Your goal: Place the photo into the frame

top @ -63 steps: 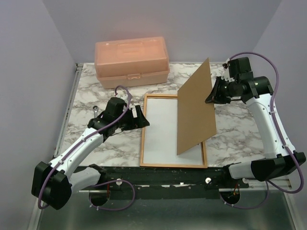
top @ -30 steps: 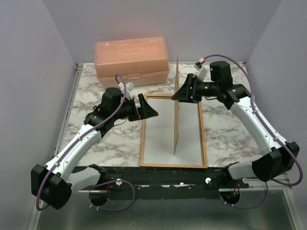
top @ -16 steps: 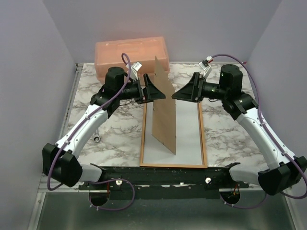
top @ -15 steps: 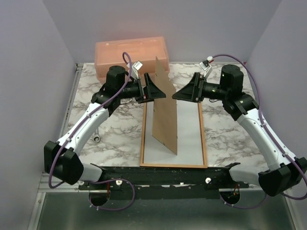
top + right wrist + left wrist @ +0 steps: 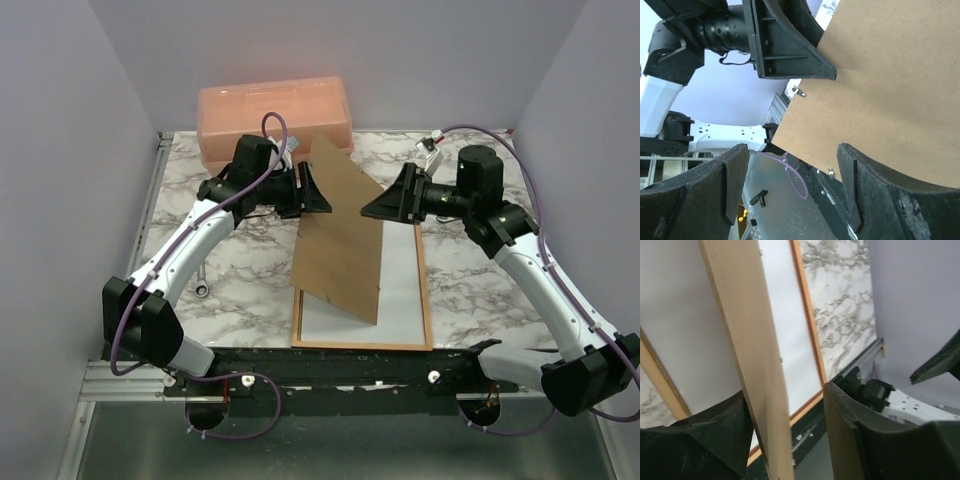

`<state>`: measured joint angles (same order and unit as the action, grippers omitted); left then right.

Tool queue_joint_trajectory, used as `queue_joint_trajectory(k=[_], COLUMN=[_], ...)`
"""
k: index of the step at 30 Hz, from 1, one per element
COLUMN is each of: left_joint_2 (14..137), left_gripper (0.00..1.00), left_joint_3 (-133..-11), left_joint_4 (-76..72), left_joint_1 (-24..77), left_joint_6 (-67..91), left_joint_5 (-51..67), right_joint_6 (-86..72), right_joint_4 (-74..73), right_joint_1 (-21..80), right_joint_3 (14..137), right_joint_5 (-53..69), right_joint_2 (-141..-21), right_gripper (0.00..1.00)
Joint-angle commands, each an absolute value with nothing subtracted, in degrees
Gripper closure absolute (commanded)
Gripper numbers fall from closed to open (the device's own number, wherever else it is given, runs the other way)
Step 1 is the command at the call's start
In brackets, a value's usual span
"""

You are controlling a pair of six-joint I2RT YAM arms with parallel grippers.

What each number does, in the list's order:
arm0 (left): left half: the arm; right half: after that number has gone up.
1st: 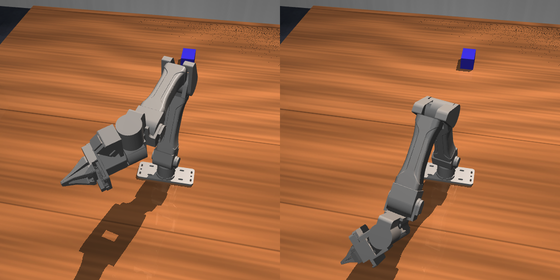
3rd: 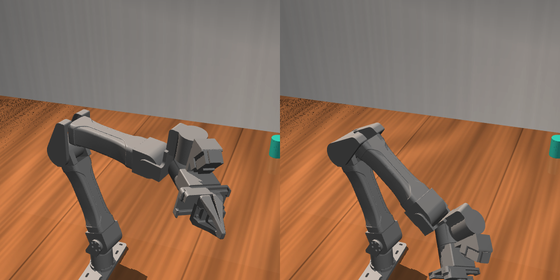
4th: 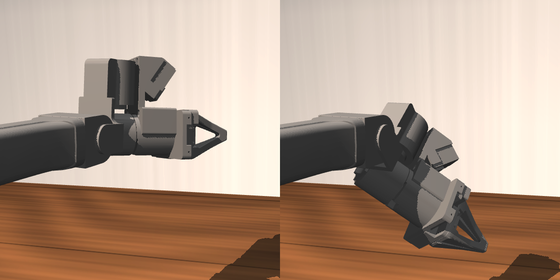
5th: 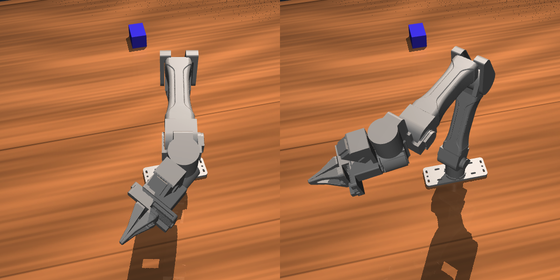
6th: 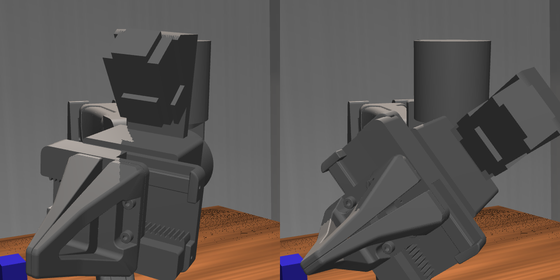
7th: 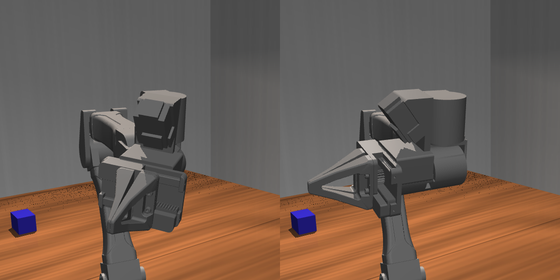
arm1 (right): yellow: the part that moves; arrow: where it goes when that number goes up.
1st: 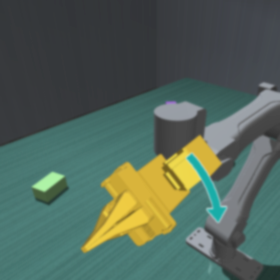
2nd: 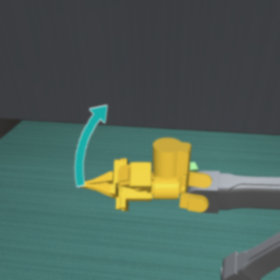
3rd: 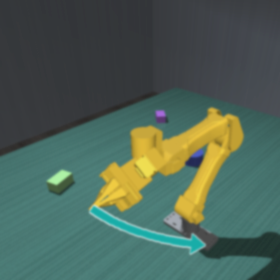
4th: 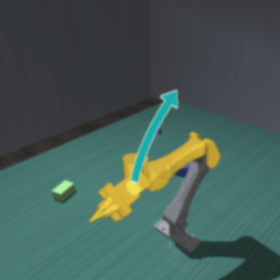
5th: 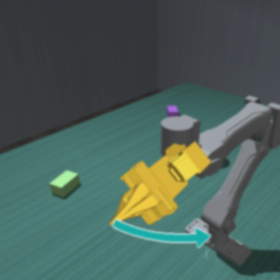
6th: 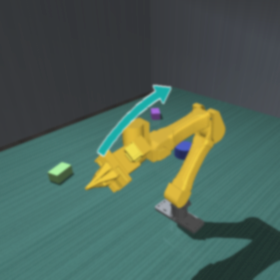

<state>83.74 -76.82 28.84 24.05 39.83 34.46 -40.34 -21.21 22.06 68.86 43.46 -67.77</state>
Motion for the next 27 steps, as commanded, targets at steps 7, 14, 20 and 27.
queue_joint_trajectory(k=[7, 14, 20, 27], left_joint_2=[85.4, 81.0, 72.6, 65.4], left_gripper=[0.89, 1.0, 1.0, 1.0], left_joint_3=[-76.5, -70.4, -59.0, -50.2], left_joint_4=[34.4, 25.9, 7.2, -2.5], left_joint_1=[24.0, 22.3, 17.6, 14.4], left_joint_6=[35.1, 38.6, 49.5, 55.8], left_joint_5=[27.1, 32.4, 43.5, 47.7], right_joint_6=[-37.2, -36.6, -37.5, -37.7], right_joint_4=[-26.3, -29.1, -29.5, -31.7], right_joint_1=[22.4, 22.4, 22.3, 19.7], right_joint_3=[66.1, 63.2, 60.2, 56.5], right_joint_5=[37.4, 32.4, 29.2, 24.2], right_joint_2=[-65.6, -64.5, -63.3, -63.0], right_gripper=[0.21, 0.21, 0.09, 0.05])
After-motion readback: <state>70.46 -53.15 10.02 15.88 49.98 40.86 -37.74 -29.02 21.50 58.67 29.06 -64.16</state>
